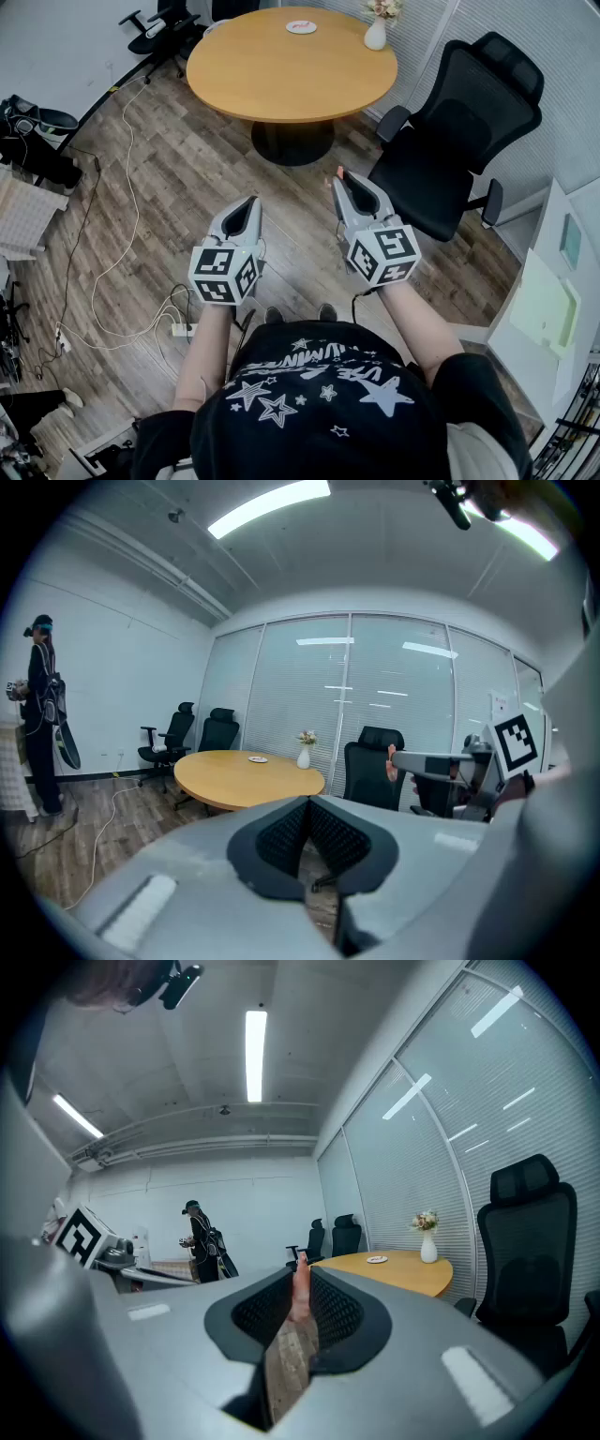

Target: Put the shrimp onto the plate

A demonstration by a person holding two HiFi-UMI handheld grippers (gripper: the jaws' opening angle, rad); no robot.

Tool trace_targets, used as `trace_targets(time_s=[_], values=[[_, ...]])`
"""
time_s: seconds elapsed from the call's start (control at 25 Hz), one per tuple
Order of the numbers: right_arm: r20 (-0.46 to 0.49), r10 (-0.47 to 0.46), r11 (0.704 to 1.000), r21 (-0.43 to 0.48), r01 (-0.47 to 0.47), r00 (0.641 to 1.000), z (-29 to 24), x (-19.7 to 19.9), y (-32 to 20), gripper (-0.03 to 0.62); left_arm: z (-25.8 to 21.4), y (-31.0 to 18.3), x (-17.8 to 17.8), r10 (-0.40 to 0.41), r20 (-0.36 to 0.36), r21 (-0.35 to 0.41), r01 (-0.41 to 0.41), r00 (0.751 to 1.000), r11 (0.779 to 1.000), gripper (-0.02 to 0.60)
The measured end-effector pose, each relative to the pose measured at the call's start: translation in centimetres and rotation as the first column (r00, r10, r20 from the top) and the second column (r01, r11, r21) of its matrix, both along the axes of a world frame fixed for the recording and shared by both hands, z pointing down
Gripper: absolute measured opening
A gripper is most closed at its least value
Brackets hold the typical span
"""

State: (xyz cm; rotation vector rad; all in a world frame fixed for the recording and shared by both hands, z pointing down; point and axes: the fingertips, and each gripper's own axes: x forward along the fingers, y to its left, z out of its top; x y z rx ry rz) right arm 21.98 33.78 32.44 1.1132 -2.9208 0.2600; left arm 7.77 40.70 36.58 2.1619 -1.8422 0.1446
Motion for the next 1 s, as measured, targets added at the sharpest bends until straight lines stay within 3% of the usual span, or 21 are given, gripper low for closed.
trace_targets(time_s=[0.56, 0.8, 1.0], values=[[-0.012, -0.003, 1.0, -0.023, 0.003, 1.0, 0.6, 0.5, -0.6, 0.057, 0.3, -0.8, 0.5, 0.006, -0.006, -0.009, -0.006, 1.0, 1.0, 0.002], [-0.002, 0.022, 0.999, -0.036, -0.022, 1.0, 1.1, 3.1, -1.1, 0.058, 1.1, -1.2, 2.2, -0.01, -0.024, -0.027, 0.009, 1.0, 1.0, 0.002], [0.017, -0.016, 0.999, -0.052, 0.017, 1.0, 1.5, 5.2, -1.8, 0.058, 1.4, -1.6, 4.4, -0.039, -0.021, -0.029, 0.038, 0.999, 0.999, 0.002]])
